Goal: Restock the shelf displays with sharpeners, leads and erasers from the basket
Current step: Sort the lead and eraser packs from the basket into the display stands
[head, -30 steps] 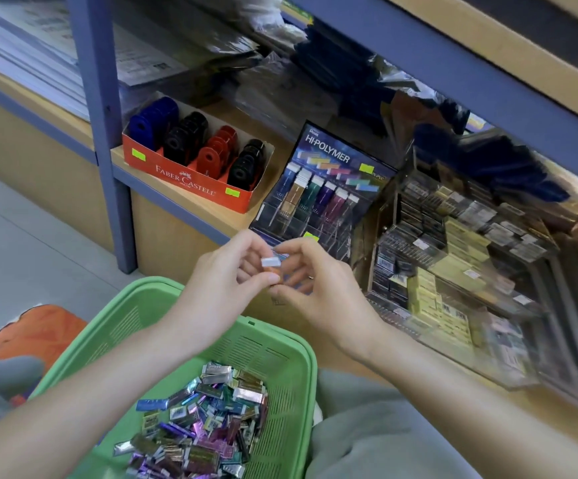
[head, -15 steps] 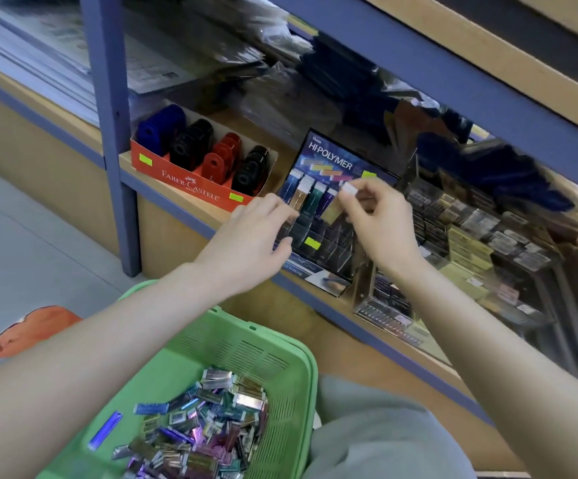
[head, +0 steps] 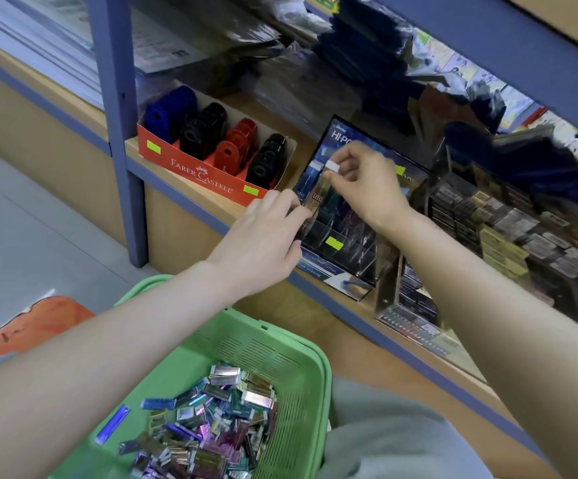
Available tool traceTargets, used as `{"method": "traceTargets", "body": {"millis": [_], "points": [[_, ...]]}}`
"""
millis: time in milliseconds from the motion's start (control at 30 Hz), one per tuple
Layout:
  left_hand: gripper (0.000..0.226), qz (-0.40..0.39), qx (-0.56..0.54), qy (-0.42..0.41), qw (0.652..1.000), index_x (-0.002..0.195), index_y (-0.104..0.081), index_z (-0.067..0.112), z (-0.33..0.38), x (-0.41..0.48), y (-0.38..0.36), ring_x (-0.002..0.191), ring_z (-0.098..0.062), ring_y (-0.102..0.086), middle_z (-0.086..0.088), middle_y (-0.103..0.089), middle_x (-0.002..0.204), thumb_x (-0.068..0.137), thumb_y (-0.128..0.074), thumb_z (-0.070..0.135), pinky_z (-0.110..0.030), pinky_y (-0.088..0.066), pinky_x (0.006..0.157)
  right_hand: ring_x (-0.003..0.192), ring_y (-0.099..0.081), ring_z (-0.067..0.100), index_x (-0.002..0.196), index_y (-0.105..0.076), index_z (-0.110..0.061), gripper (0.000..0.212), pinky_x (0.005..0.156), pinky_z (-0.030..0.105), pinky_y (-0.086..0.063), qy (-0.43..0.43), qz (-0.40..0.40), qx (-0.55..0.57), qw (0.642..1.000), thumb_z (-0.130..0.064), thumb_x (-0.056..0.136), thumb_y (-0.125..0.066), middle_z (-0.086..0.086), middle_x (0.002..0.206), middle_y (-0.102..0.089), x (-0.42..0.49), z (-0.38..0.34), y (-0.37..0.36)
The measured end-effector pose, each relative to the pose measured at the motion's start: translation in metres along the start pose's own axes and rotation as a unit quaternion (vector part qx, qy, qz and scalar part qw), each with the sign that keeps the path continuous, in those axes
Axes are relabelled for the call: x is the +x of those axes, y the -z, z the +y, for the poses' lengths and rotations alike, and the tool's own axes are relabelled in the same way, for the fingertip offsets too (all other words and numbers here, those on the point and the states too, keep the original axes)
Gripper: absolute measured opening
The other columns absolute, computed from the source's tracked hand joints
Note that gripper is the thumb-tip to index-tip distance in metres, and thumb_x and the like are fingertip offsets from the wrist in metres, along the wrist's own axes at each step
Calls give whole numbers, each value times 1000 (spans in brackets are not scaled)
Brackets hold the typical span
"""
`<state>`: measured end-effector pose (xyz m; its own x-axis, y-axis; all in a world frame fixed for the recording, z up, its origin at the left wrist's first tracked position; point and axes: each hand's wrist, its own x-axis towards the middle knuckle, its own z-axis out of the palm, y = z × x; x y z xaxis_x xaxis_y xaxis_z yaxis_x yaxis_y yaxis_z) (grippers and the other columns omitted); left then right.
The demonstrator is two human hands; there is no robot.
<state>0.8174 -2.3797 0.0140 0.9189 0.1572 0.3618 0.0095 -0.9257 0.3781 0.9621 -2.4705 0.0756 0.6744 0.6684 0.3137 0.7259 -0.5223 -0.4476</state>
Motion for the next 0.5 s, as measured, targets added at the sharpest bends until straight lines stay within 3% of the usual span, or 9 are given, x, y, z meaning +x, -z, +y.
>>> {"method": "traceTargets", "body": {"millis": [67,167,300,433,500], "points": [[41,-2,0,-3,1000,133,-46,12,-2,0,-1,115,-18,-37,-3,-42,125,93,-50,21,-32,-32,100,66,-53,3,90,-54,-17,12,65,5,-42,2,-20,-6,1000,-13,88,-65,-9,73,-53,5,0,1],[43,1,5,-8,1000,134,-46,12,-4,0,-3,115,-19,-37,-4,-43,125,92,-50,21,-32,-32,100,75,-61,17,92,-54,-16,14,73,25,-53,-9,-55,-6,998,-12,87,-66,2,81,-59,8,3,1],[43,9,1,-7,1000,135,-44,14,-3,0,-4,114,-17,-36,-3,-42,125,93,-49,21,-30,-31,98,65,-50,1,92,-58,-14,17,63,7,-43,12,-81,-60,995,-8,82,-71,-9,76,-54,7,8,-3],[44,16,4,-11,1000,135,-44,13,-6,0,-5,115,-18,-37,-3,-42,126,92,-50,20,-31,-33,98,76,-53,11,94,-60,-13,18,74,30,-51,32,-44,-108,993,-11,81,-72,-4,88,-54,7,10,-12],[44,16,10,-14,1000,135,-44,12,-7,0,-5,116,-18,-38,-4,-42,126,92,-50,20,-32,-34,98,82,-50,12,95,-61,-10,18,75,30,-48,48,-31,-131,990,-10,81,-72,-3,97,-49,5,9,-17]]}}
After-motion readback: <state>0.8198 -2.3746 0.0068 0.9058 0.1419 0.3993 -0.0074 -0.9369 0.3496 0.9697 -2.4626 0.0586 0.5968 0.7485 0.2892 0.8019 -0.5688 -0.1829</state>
